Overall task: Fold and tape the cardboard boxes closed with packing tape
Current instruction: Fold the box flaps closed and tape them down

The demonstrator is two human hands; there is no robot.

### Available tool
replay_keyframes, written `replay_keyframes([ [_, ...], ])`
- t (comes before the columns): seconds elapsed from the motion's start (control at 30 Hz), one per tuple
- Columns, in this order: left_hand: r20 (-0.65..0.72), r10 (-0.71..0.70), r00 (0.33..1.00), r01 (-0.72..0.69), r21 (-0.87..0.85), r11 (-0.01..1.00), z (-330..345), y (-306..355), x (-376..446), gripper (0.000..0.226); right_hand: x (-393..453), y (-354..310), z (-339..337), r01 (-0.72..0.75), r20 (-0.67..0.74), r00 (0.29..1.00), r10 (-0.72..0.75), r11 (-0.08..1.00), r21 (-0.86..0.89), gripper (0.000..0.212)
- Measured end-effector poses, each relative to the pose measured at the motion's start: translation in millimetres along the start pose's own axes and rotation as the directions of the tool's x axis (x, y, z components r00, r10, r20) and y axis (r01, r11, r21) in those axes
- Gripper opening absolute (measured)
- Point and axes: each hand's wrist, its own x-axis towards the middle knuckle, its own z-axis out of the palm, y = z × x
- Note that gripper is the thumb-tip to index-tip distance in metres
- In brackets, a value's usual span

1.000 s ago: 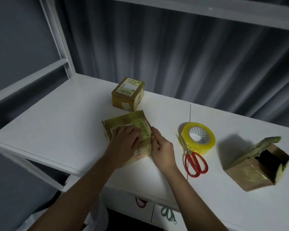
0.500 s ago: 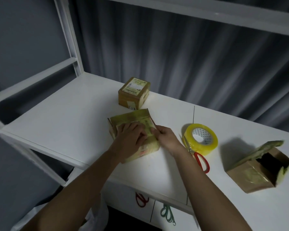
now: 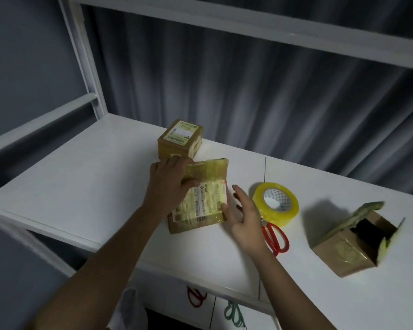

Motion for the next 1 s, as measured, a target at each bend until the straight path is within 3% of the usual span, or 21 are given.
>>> replay_keyframes([
  [0.1, -0.017, 0.037, 0.999, -0.039, -0.106, 0.994, 3, 2, -2, 0.037, 8, -26, -17, 0.221, -0.097, 0.964, -0.246, 0.95, -0.22, 0.052],
  [0.2, 0.047, 0.099, 0.994, -0.088, -0.201, 0.976, 3, 9, -6, 0.034, 33, -56, -28, 0.426, 0.047, 0.896, -0.442, 0.825, -0.372, 0.046],
  [0.27, 0.078, 0.101, 0.992, -0.082, -0.22, 0.972, -1, 9, -10, 0.036, 43, -68, -30, 0.451, 0.162, 0.892, -0.422, 0.804, -0.387, 0.035],
  [0.37, 0.122, 0.066, 0.99, -0.044, -0.169, 0.985, -15, 2, -11, 0.035, 43, -72, -30, 0.401, 0.174, 0.916, -0.362, 0.857, -0.325, 0.015],
  [0.5, 0.25, 0.067, 0.966, -0.06, -0.038, 0.997, -29, -6, -8, 0.044, 43, -72, -35, 0.362, 0.24, 0.923, -0.3, 0.888, -0.284, 0.018],
  [0.67, 0.221, 0.034, 0.975, 0.006, -0.179, 0.984, -28, -7, -13, 0.062, 37, -70, -39, 0.407, 0.223, 0.911, -0.346, 0.836, -0.368, 0.018],
  [0.87, 0.196, 0.015, 0.98, 0.015, -0.148, 0.989, -32, -7, -24, 0.036, 35, -55, -39, 0.361, 0.253, 0.923, -0.29, 0.879, -0.31, 0.015],
  [1.0, 0.168, 0.071, 0.983, -0.088, 0.092, 0.992, -31, 5, -25, 0.022, 33, -50, -38, 0.311, 0.202, 0.945, -0.259, 0.903, -0.296, 0.012],
])
